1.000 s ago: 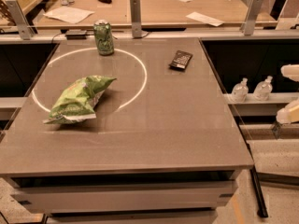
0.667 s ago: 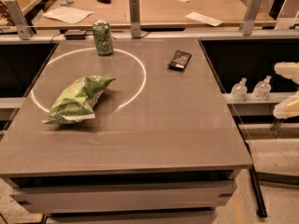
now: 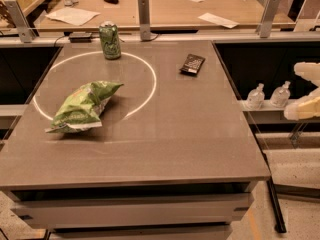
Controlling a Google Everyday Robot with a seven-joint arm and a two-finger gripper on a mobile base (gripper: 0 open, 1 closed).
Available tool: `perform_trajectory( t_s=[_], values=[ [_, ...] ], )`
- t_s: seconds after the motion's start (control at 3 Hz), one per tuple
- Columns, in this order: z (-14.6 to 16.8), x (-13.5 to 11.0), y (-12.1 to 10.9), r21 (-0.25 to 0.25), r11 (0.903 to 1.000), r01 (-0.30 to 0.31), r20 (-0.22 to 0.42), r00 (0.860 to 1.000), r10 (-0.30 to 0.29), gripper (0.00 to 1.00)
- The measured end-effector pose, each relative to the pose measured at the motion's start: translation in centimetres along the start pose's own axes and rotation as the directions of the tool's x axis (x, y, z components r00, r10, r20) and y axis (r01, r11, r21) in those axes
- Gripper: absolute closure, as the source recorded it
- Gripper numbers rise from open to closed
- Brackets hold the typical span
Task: Pick green can
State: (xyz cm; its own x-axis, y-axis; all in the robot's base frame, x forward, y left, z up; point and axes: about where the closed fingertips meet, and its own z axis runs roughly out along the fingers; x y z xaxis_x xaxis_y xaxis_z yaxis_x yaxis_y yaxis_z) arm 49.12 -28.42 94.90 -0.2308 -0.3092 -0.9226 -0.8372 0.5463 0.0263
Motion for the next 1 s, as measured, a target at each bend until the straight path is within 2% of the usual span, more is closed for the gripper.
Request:
perform_trajectory(
  t_s=[0.33, 0.67, 1.0],
  values=[
    [3.5, -2.6, -0.8, 0.074, 0.9972, -0.002, 0.047, 0.999, -0.001, 0.00],
    [7.4, -5.2, -3.4, 0.133, 0.9909, -0.018, 0.112, 0.994, 0.003, 0.00],
    [11.9, -7.4, -5.7, 0.096, 0.9953, -0.014, 0.173, 0.985, -0.003, 0.00]
  ],
)
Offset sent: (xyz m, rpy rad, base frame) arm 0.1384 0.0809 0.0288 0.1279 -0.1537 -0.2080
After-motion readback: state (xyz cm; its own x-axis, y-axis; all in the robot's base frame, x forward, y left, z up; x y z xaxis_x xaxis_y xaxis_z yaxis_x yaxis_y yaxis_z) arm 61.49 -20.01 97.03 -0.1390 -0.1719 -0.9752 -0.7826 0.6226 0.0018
